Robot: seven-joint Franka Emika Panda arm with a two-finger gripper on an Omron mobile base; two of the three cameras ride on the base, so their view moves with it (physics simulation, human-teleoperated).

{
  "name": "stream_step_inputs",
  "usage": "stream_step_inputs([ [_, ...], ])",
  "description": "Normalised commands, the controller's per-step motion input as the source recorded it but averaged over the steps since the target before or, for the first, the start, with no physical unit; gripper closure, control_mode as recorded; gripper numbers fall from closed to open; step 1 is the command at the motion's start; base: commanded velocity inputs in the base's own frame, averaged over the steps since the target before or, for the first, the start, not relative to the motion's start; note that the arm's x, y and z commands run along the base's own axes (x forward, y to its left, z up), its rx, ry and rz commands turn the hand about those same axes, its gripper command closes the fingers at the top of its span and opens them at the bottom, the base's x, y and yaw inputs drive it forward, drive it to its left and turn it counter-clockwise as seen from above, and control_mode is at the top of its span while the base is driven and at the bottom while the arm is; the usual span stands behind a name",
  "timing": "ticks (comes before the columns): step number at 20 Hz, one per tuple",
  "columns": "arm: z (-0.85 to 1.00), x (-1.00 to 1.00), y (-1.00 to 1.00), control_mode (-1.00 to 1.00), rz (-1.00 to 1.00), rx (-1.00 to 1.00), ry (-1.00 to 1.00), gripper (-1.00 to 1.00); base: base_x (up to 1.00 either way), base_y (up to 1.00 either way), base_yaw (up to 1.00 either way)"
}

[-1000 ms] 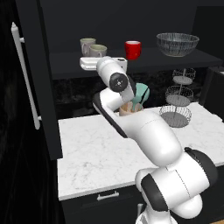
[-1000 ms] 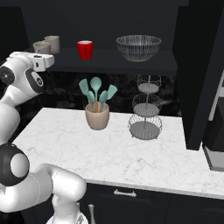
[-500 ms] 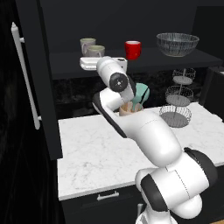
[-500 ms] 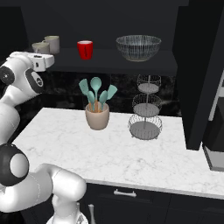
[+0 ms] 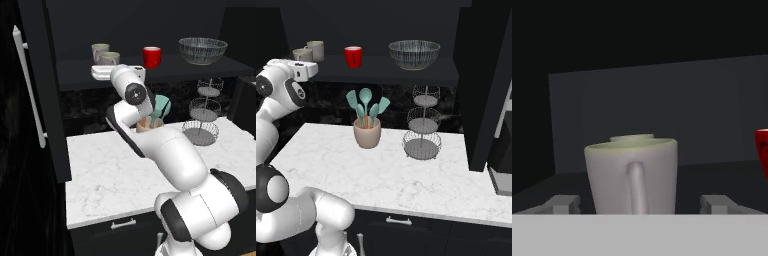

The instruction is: Gather all objects into one cabinet and sort the glasses and bowls to opposite sides.

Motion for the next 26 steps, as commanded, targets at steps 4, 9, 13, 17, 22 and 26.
stream_step_inputs([
  [4,0.00,-0.33,0.00,-1.00,0.00,0.00,0.00,-1.00,0.00,0.00,0.00],
  [9,0.10,-0.96,-0.17,-1.00,-0.01,0.00,0.01,-1.00,0.00,0.00,0.00],
  [13,0.42,-0.64,-0.52,-1.00,-0.01,0.00,0.14,-1.00,0.00,0.00,0.00],
  [17,0.49,-0.45,-0.63,-1.00,0.00,0.00,0.29,-1.00,0.00,0.00,0.00],
  [22,0.18,-0.83,-0.71,-1.00,0.00,0.00,0.28,-1.00,0.00,0.00,0.00],
  [26,0.00,-1.00,-0.78,-1.00,0.00,0.00,0.21,-1.00,0.00,0.00,0.00],
])
